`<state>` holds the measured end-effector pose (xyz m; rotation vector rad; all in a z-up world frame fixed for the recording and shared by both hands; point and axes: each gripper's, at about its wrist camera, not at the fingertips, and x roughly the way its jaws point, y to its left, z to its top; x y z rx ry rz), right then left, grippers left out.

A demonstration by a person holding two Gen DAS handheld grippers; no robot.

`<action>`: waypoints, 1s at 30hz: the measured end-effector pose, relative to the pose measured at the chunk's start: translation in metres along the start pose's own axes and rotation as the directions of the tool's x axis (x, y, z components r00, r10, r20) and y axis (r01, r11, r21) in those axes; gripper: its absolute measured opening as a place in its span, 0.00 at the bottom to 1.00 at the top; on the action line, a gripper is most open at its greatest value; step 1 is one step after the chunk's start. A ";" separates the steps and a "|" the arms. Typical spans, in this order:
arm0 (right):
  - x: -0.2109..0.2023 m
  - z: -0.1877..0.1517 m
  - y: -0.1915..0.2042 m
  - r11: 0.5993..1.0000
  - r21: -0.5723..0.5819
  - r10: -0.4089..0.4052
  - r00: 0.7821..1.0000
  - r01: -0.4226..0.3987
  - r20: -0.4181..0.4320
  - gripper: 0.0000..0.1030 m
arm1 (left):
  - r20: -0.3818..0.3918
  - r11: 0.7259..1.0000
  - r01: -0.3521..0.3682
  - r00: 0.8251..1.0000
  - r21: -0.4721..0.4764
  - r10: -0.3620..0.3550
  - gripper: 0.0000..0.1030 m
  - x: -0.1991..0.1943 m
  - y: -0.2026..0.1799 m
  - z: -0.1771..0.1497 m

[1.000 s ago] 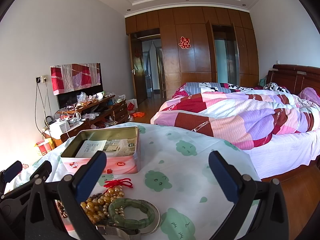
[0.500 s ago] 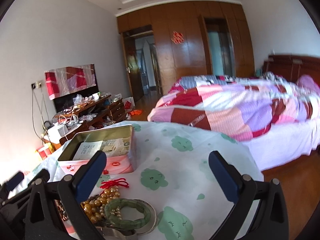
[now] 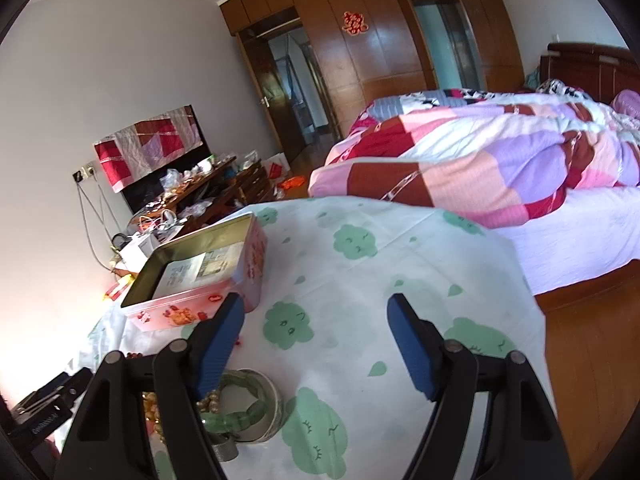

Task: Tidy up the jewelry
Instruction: 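Grasp the brown wooden bead bracelet with the left gripper while the right gripper approaches the green jade bangle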

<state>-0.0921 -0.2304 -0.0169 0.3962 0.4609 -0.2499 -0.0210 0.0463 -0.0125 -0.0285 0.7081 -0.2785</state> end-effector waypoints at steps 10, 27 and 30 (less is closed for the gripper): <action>0.002 0.004 -0.005 1.000 0.024 0.004 1.000 -0.004 -0.011 0.75 | -0.181 0.998 0.050 0.982 -0.023 -0.053 0.47 0.051 -0.021 0.013; 0.011 0.003 -0.006 0.999 0.032 0.028 0.999 -0.026 -0.047 0.75 | 0.098 0.970 0.207 0.976 -0.125 -0.195 0.23 -0.012 0.014 0.028; 0.010 0.003 0.002 0.995 -0.006 0.098 0.993 -0.099 -0.065 0.73 | 0.100 0.983 0.165 0.983 -0.086 -0.156 0.23 -0.016 0.011 0.029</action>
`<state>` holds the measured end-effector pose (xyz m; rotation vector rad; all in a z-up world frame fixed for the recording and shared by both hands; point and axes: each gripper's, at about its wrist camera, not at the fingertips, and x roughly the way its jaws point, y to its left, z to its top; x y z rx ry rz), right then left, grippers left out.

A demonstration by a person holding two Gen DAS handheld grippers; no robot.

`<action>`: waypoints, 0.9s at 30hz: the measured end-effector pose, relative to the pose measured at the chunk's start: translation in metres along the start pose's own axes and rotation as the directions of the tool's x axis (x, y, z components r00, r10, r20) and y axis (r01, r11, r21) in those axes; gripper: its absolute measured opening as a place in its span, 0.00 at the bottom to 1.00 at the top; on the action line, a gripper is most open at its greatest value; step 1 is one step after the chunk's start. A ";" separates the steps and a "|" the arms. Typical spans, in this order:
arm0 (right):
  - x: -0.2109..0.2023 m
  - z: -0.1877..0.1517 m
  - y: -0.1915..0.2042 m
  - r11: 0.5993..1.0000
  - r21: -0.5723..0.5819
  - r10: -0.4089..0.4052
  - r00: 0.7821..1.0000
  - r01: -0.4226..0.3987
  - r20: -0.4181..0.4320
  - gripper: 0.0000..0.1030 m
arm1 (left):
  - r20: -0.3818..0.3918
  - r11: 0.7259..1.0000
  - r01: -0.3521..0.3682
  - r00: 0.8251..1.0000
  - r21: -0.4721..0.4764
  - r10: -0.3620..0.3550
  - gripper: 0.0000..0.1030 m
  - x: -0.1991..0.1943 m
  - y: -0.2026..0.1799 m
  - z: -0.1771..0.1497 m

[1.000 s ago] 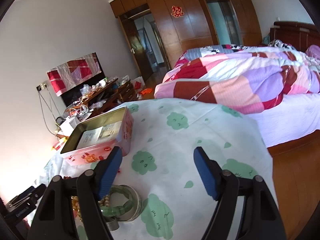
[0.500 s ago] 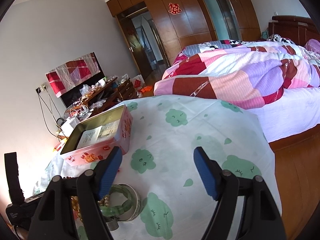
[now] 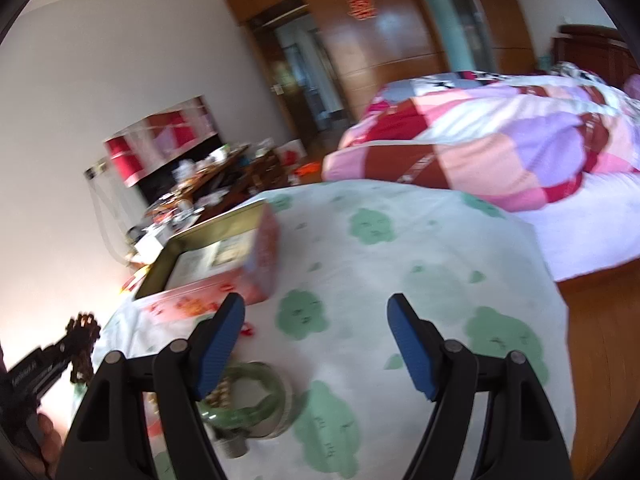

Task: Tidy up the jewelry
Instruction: 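Grasp the brown wooden bead bracelet with the left gripper while the right gripper approaches the green jade bangle, then carry the bead bracelet into the tin with the left gripper while the right gripper carries the jade bangle in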

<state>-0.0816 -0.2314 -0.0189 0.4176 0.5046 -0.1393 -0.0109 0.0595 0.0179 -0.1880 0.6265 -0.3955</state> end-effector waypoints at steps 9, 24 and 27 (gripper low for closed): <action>0.016 -0.023 0.063 0.948 -0.204 0.190 0.947 -0.246 -0.258 0.53 | -0.027 1.000 -0.024 0.999 0.010 0.025 0.23 0.002 0.001 -0.006; 0.041 -0.031 0.058 0.948 -0.225 0.133 0.921 -0.227 -0.367 0.12 | -0.043 0.999 -0.035 0.998 0.017 0.036 0.23 0.001 0.000 -0.013; 0.032 -0.020 0.052 0.952 -0.162 0.193 0.922 -0.259 -0.335 0.12 | -0.044 0.999 -0.034 0.998 0.016 0.035 0.23 0.001 0.000 -0.014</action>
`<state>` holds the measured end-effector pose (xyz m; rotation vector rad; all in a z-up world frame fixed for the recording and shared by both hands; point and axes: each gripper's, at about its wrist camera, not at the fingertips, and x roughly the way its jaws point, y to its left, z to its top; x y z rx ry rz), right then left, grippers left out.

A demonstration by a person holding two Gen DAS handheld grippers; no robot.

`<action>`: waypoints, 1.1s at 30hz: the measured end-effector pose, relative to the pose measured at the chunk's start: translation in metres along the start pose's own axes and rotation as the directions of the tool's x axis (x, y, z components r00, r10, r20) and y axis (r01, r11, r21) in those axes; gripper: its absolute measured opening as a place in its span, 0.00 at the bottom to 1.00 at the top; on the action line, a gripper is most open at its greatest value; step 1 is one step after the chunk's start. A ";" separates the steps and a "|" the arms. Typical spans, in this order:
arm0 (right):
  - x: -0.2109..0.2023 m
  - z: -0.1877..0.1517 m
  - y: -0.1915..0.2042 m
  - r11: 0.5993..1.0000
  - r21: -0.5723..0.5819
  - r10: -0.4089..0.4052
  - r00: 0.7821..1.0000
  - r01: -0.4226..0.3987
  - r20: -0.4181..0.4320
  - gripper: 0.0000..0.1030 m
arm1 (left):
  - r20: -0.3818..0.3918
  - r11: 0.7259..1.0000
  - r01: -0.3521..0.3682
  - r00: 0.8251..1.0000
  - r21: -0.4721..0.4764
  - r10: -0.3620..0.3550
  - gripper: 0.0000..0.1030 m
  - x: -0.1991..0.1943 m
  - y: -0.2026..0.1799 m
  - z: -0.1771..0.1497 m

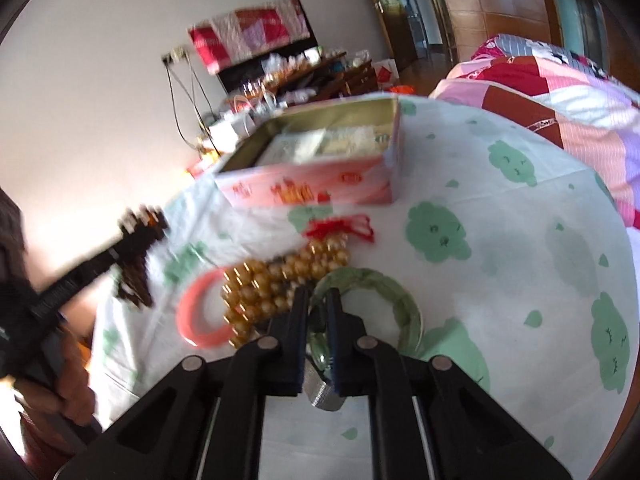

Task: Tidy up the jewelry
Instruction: 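Carry the bead bracelet into the tin with the left gripper while the right gripper carries the jade bangle in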

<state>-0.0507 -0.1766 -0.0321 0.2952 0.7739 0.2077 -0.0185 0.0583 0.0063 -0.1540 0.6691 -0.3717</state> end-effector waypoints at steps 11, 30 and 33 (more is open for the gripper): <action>-0.026 0.050 0.008 0.999 -0.004 0.045 0.986 -0.045 0.161 0.12 | 0.017 0.999 0.029 0.999 0.029 -0.029 0.23 0.013 -0.016 0.015; 0.083 0.129 0.000 1.000 -0.014 -0.016 0.994 0.018 0.110 0.12 | -0.002 1.000 0.000 1.000 0.022 0.000 0.23 0.117 -0.020 0.078; 0.094 0.127 -0.004 1.000 0.002 -0.007 0.997 0.007 0.080 0.12 | -0.016 1.000 -0.006 1.000 0.024 0.007 0.23 0.127 -0.020 0.077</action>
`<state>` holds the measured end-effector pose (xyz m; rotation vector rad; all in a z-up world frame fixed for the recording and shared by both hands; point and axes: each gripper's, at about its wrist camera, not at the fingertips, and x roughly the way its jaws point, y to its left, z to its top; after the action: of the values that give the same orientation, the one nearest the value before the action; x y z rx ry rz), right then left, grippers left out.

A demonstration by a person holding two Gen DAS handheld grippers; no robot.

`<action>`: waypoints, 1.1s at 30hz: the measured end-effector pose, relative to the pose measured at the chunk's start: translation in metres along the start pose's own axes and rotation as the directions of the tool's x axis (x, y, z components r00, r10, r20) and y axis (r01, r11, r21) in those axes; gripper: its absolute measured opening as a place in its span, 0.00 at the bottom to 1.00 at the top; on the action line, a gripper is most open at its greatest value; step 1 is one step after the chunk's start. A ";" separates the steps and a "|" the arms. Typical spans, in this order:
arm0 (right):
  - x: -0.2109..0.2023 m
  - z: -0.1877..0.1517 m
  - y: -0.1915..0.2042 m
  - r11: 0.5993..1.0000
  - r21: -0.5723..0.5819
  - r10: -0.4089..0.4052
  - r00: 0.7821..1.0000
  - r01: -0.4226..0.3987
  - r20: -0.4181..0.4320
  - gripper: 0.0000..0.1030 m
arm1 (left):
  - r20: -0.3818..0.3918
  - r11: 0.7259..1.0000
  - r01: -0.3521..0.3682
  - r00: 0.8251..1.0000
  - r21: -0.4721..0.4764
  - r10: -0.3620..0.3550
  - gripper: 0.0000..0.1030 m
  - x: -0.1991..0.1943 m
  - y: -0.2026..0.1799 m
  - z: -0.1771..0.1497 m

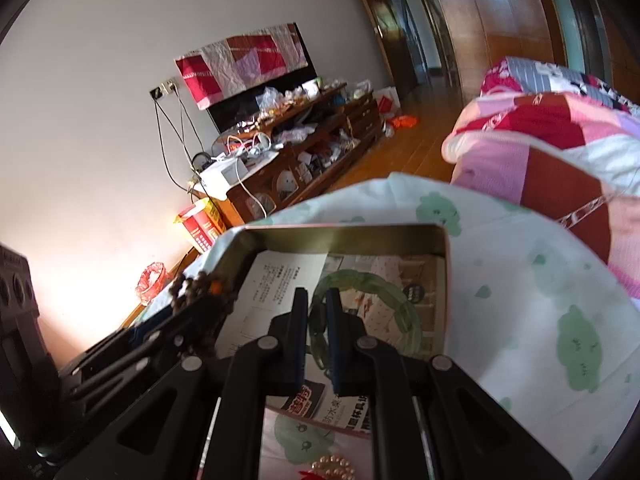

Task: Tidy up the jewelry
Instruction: 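Carry the bead bracelet into the tin with the left gripper while the right gripper carries the jade bangle in, then open both grippers to drop the bracelet and bangle into the tin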

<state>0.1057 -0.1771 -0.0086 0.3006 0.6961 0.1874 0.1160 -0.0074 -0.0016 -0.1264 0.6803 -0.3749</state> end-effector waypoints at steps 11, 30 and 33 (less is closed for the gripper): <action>0.013 -0.014 -0.001 0.999 0.001 0.040 0.997 -0.040 -0.061 0.20 | -0.066 1.000 -0.025 0.997 -0.008 0.024 0.23 0.015 0.002 -0.008; -0.059 0.003 -0.054 0.954 0.298 -0.116 0.961 0.037 0.251 0.82 | 0.036 0.996 -0.091 0.995 -0.016 0.091 0.48 -0.010 0.007 -0.006; -0.073 -0.001 -0.047 0.958 0.277 -0.157 0.949 0.079 0.273 0.82 | 0.041 0.994 -0.107 0.993 -0.033 0.109 0.48 -0.020 0.012 -0.010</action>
<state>0.0535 -0.2410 0.0192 0.5278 0.4417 -0.0668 0.0989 0.0111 0.0003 -0.1256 0.6481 -0.2574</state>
